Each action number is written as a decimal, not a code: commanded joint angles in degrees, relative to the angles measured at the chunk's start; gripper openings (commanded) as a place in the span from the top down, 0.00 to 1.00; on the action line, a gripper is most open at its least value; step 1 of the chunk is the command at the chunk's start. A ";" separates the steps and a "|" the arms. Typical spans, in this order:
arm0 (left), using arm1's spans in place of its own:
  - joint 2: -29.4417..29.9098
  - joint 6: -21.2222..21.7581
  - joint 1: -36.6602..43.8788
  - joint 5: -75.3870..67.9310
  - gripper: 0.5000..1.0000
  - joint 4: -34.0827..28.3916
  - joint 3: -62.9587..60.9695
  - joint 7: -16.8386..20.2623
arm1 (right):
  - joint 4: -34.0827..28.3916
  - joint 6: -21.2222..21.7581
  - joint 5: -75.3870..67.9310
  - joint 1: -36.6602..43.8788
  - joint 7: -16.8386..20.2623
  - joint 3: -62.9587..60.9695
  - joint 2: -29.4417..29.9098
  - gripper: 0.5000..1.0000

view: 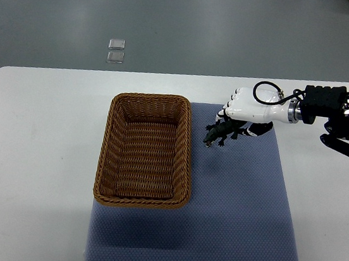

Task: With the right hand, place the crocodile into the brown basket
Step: 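Lift the crocodile and carry it over the wicker basket, then open the right hand to drop the crocodile into the basket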

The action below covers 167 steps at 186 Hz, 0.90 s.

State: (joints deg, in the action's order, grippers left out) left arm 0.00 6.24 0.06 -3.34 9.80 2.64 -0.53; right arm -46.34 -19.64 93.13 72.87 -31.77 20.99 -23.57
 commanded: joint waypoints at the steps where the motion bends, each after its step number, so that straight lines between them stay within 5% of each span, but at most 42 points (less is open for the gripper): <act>1: 0.00 0.00 0.03 0.00 0.00 -0.04 0.00 0.00 | -0.15 0.04 -2.69 1.39 -1.18 -0.07 -0.24 1.00; 167: 0.00 0.00 0.03 0.00 0.00 -0.04 0.00 0.00 | -5.69 -0.05 -3.22 1.66 -3.23 -5.43 13.12 1.00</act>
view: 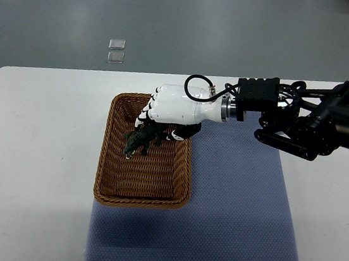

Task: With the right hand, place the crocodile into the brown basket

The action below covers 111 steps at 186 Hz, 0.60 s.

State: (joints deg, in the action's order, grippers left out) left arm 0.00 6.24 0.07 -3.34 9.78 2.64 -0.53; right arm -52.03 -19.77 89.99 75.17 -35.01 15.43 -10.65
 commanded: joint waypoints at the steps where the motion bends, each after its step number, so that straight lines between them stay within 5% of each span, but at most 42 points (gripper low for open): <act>1: 0.00 0.00 -0.07 0.00 0.00 -0.02 0.00 0.00 | 0.00 0.08 -0.08 -0.64 0.01 0.12 0.20 1.00; 6: 0.00 0.00 0.02 0.00 0.00 0.06 0.00 0.00 | 0.08 0.08 -0.08 -0.82 0.01 0.12 0.20 0.97; 18: 0.00 0.00 0.02 0.00 0.00 0.06 0.00 0.00 | 0.00 -0.10 -0.17 -1.17 0.01 0.12 0.11 0.62; 38: 0.00 0.00 0.02 0.00 0.00 0.06 0.00 0.00 | 0.08 -0.01 -0.26 -1.26 0.01 0.12 -0.24 0.43; 111: 0.00 0.00 0.02 0.00 0.00 0.06 0.00 0.00 | 0.44 1.57 -5.71 -1.43 0.01 -4.62 -3.06 0.32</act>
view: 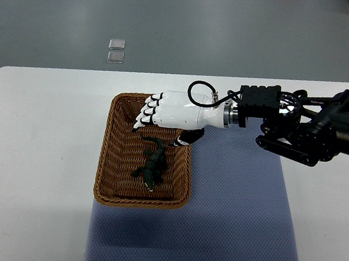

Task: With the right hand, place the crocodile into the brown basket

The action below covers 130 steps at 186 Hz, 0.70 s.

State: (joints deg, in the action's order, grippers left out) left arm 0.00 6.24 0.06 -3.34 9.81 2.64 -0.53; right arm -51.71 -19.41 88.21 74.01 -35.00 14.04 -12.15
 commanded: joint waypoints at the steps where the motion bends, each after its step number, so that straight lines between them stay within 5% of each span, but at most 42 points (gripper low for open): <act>1: 0.00 0.00 -0.06 0.00 0.00 0.03 0.00 0.00 | 0.12 1.48 -4.62 -0.36 0.00 -3.67 -1.74 0.32; 53: 0.00 0.00 -0.06 0.00 0.00 0.03 0.00 0.00 | 4.07 12.29 -25.98 -7.74 3.53 -18.35 -4.90 0.30; 114: 0.00 0.00 -0.06 0.00 0.00 0.03 0.00 0.00 | 6.36 13.44 -58.59 -9.76 4.59 -18.70 -9.30 0.30; 130: 0.00 0.00 -0.06 0.00 0.00 -0.05 0.00 0.00 | 6.36 15.20 -61.85 -10.55 7.49 -19.58 -9.91 0.29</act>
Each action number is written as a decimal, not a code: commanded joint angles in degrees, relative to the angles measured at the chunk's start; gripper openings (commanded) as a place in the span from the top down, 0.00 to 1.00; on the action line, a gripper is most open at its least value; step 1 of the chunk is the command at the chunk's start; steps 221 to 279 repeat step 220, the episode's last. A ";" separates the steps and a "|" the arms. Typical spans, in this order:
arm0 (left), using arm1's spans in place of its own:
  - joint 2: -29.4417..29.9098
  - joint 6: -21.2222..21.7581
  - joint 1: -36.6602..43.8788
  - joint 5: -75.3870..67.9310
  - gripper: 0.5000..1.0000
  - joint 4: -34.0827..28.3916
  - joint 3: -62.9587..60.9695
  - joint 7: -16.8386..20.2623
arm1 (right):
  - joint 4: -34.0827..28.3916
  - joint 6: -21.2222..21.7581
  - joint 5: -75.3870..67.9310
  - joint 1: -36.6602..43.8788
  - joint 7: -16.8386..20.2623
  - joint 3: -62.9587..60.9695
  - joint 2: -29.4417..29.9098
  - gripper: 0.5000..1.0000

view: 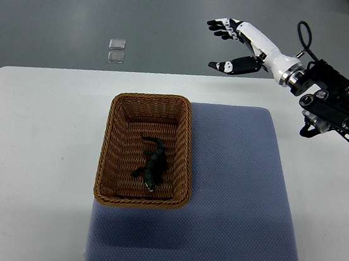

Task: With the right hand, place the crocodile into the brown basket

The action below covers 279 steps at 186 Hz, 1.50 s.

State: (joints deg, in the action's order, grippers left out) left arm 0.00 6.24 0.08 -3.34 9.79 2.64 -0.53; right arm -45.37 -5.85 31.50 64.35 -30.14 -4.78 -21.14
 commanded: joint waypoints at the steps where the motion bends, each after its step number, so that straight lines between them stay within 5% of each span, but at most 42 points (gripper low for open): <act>1: 0.00 0.00 0.01 0.00 0.00 -0.03 0.00 0.00 | 0.02 1.97 -5.31 -1.16 2.89 -0.76 -0.92 0.29; 30: 0.00 0.00 0.01 0.00 0.00 -0.03 0.00 0.00 | 0.02 3.21 -5.48 -4.85 4.74 -7.26 -0.92 0.29; 102: 0.00 0.00 0.01 0.00 0.00 -0.03 0.00 0.00 | -0.25 8.83 -1.97 -19.61 17.22 -33.80 1.10 0.22; 192: 0.00 0.00 -0.08 0.00 0.00 0.06 0.00 0.00 | -0.07 8.39 1.72 -29.28 17.31 -56.39 11.03 0.14; 279: 0.00 0.00 0.01 0.00 0.00 0.06 0.00 0.00 | -0.07 8.48 1.72 -30.08 17.31 -56.83 12.17 0.14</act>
